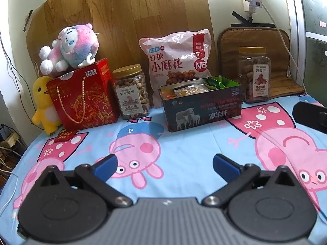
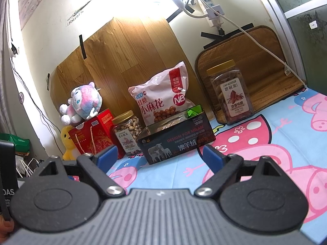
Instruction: Organize snacks
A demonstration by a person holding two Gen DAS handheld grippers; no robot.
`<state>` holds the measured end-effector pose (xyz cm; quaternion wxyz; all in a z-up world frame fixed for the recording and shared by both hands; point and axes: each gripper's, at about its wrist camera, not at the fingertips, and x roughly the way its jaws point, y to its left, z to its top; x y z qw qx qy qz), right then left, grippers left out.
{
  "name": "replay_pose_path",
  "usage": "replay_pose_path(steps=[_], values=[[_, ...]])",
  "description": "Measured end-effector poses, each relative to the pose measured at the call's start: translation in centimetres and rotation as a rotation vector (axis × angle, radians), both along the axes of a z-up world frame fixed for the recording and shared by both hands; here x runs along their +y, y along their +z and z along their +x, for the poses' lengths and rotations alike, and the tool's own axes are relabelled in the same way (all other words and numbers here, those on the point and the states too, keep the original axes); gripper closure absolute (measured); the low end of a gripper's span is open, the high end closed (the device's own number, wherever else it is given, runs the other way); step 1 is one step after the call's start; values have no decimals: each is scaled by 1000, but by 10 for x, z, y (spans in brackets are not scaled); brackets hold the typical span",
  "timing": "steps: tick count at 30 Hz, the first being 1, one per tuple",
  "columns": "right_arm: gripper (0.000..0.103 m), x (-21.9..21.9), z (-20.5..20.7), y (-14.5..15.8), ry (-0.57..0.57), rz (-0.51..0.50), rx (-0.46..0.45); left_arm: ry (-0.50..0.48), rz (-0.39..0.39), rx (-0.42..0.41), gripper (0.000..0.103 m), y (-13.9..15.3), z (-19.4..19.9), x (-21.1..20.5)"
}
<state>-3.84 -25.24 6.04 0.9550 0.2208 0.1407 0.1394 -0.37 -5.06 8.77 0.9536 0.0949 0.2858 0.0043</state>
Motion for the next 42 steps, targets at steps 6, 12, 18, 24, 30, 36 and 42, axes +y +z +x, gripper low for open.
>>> replay_pose_path(steps=[6,12,18,24,30,36,42], values=[[11,0,0,-1,1,1,-1,12,-4,4,0,1,2,1],[11,1,-2,3,6,0,-8,35,-2,16,0,0,5,1],[11,-1,-1,3,6,4,-5,48,8,11,0,0,5,1],[11,-1,-1,3,5,4,-5,44,13,14,0,-1,5,0],[11,-1,-1,2,6,5,-5,35,1,35,0,-2,7,1],[11,-2,0,-1,4,4,3,22,-53,113,0,-10,16,6],[11,0,1,-3,3,4,8,27,-77,155,0,-17,20,9]])
